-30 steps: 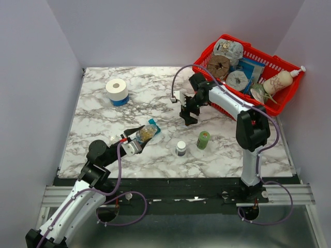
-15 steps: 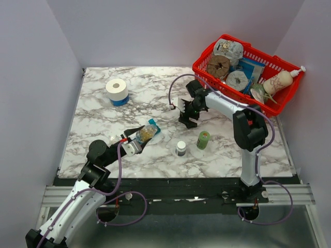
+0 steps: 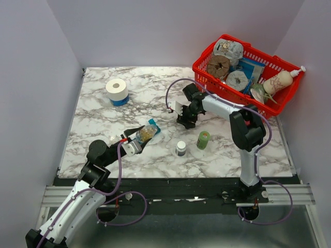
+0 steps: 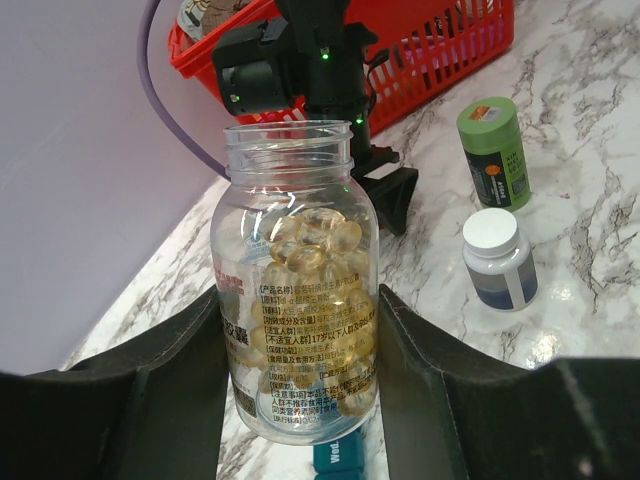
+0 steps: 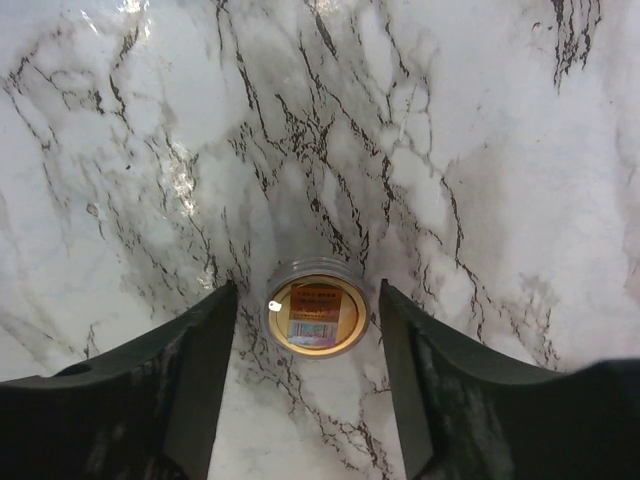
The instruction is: Sort the pills into containers
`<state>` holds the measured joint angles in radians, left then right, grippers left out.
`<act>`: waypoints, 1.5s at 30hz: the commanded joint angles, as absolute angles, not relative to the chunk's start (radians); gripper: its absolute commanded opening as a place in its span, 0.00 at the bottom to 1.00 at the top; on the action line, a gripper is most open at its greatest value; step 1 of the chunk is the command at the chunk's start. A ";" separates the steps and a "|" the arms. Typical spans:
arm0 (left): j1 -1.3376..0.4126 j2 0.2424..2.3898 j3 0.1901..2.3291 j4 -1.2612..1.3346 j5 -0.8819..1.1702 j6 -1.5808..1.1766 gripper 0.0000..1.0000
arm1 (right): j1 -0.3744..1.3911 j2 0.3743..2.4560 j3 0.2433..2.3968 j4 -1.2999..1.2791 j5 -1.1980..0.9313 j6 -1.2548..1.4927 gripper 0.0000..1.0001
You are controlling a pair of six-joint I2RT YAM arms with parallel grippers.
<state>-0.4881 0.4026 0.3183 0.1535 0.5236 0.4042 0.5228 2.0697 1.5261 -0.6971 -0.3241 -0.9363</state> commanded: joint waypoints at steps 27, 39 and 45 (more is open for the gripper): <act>-0.488 0.509 0.341 0.212 0.705 0.347 0.00 | 0.523 1.701 1.611 -0.966 -0.736 -1.047 0.13; -0.518 0.729 0.442 0.356 0.902 0.180 0.00 | 0.594 1.588 1.744 -1.215 -1.129 -1.131 0.13; -0.540 0.776 0.439 0.500 0.891 0.035 0.00 | 0.676 1.529 1.695 -1.091 -1.123 -1.054 0.13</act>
<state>-0.5266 0.7555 0.4187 0.3378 0.8322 0.1356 0.6392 1.5749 1.7187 -1.1458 -1.0489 -1.0897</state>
